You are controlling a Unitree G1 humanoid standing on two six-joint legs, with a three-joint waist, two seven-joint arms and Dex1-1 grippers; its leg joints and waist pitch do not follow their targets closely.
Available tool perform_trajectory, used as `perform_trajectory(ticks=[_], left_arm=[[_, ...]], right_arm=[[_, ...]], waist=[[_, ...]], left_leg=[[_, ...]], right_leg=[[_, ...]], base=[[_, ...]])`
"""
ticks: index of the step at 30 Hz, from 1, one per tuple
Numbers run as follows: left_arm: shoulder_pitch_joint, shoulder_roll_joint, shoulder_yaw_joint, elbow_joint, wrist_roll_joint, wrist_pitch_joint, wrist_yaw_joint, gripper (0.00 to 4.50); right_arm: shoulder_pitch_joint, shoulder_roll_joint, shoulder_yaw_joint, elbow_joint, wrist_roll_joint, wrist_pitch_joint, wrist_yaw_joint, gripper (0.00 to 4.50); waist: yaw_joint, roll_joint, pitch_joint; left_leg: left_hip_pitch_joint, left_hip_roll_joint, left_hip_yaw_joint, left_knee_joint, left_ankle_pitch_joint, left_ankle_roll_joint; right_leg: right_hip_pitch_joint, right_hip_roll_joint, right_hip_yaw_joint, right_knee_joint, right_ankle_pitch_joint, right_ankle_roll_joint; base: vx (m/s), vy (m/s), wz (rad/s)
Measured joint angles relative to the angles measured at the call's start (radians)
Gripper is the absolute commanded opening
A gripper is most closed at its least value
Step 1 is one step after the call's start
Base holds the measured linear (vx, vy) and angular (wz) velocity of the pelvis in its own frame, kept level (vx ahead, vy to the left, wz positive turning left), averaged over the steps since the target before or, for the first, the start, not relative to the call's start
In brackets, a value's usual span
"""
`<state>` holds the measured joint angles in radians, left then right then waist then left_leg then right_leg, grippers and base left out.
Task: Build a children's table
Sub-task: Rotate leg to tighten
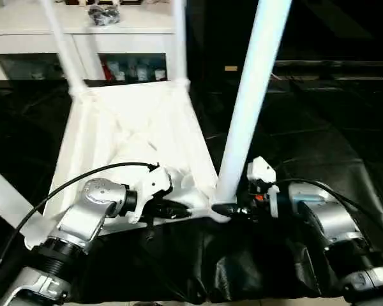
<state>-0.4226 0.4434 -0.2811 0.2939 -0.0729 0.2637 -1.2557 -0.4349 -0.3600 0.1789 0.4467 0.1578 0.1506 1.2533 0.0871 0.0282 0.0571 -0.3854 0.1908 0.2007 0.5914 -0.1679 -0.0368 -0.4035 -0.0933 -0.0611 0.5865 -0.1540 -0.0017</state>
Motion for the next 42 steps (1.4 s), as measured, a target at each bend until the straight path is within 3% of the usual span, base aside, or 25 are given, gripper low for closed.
perform_trajectory(ticks=[8,14,16,20,23,25,28,32,35,42], left_arm=[[-0.001,-0.020,0.009,0.035,0.004,-0.025,0.051,0.00],[-0.013,-0.071,0.030,0.054,0.046,-0.020,0.189,0.00],[-0.013,-0.114,0.051,0.054,0.070,0.008,0.278,0.00],[-0.016,-0.200,0.061,0.051,0.107,0.054,0.433,0.00],[-0.016,-0.223,0.061,0.051,0.109,0.063,0.475,0.00],[-0.016,-0.225,0.061,0.051,0.109,0.061,0.478,0.00],[-0.016,-0.232,0.059,0.050,0.110,0.058,0.475,0.00],[-0.016,-0.228,0.052,0.036,0.110,0.056,0.452,0.00],[-0.015,-0.202,0.040,0.024,0.092,0.047,0.393,0.00],[-0.006,-0.112,0.021,0.014,0.048,0.006,0.228,0.00]], right_arm=[[0.015,0.043,-0.006,-0.002,-0.016,-0.009,-0.090,2.68],[0.011,0.138,-0.054,0.044,-0.048,-0.034,-0.336,2.66],[-0.005,0.213,-0.093,0.090,-0.061,-0.046,-0.483,2.66],[-0.046,0.322,-0.133,0.160,-0.110,-0.076,-0.761,2.66],[-0.049,0.335,-0.135,0.177,-0.122,-0.109,-0.812,2.66],[-0.049,0.335,-0.135,0.184,-0.124,-0.128,-0.814,2.66],[-0.049,0.329,-0.151,0.186,-0.111,-0.133,-0.790,3.36],[-0.045,0.278,-0.159,0.173,-0.077,-0.126,-0.669,3.58],[-0.042,0.222,-0.125,0.147,-0.077,-0.114,-0.570,3.89],[-0.029,0.072,-0.038,0.103,-0.077,-0.119,-0.276,3.89]], waist=[[-0.005,0.000,0.000],[-0.037,0.001,0.000],[-0.050,0.001,0.000],[-0.068,0.008,-0.002],[-0.069,0.019,-0.003],[-0.068,0.022,-0.004],[-0.068,0.026,-0.004],[-0.062,0.027,-0.004],[-0.053,0.026,-0.004],[-0.030,0.025,-0.003]], left_leg=[[0.001,0.000,0.000,0.000,0.000,0.000],[0.002,0.000,-0.001,0.000,0.000,0.000],[0.003,0.000,-0.002,0.000,0.000,0.000],[0.003,-0.001,-0.006,0.000,0.000,-0.001],[0.003,-0.002,-0.006,0.000,0.000,-0.001],[0.002,-0.001,-0.006,0.000,0.000,-0.001],[0.002,-0.001,-0.005,-0.001,0.000,-0.001],[0.000,-0.001,-0.005,0.000,0.000,-0.001],[0.000,-0.001,-0.004,0.000,0.001,-0.001],[-0.002,0.000,-0.004,0.000,0.001,0.000]], right_leg=[[0.000,0.000,0.000,0.000,0.000,0.000],[0.000,0.000,0.000,0.001,-0.003,0.005],[0.000,0.000,0.000,0.002,-0.003,0.005],[-0.002,0.000,-0.003,-0.002,-0.003,0.005],[-0.002,0.000,-0.002,-0.002,-0.003,0.005],[-0.002,0.000,-0.003,-0.002,-0.003,0.004],[-0.002,0.000,-0.003,-0.002,-0.002,0.004],[-0.002,0.000,-0.003,-0.002,0.001,-0.002],[-0.002,0.000,-0.003,-0.002,0.001,-0.001],[-0.002,0.000,-0.003,-0.002,-0.001,0.001]], base=[[0.000,0.000,0.00],[0.000,0.000,0.00],[0.000,0.000,0.00],[0.000,0.000,0.00],[0.000,0.000,0.00],[0.000,0.000,0.00],[0.000,0.000,0.00],[0.000,0.000,0.00],[0.000,0.000,0.00],[0.000,0.000,0.00]])
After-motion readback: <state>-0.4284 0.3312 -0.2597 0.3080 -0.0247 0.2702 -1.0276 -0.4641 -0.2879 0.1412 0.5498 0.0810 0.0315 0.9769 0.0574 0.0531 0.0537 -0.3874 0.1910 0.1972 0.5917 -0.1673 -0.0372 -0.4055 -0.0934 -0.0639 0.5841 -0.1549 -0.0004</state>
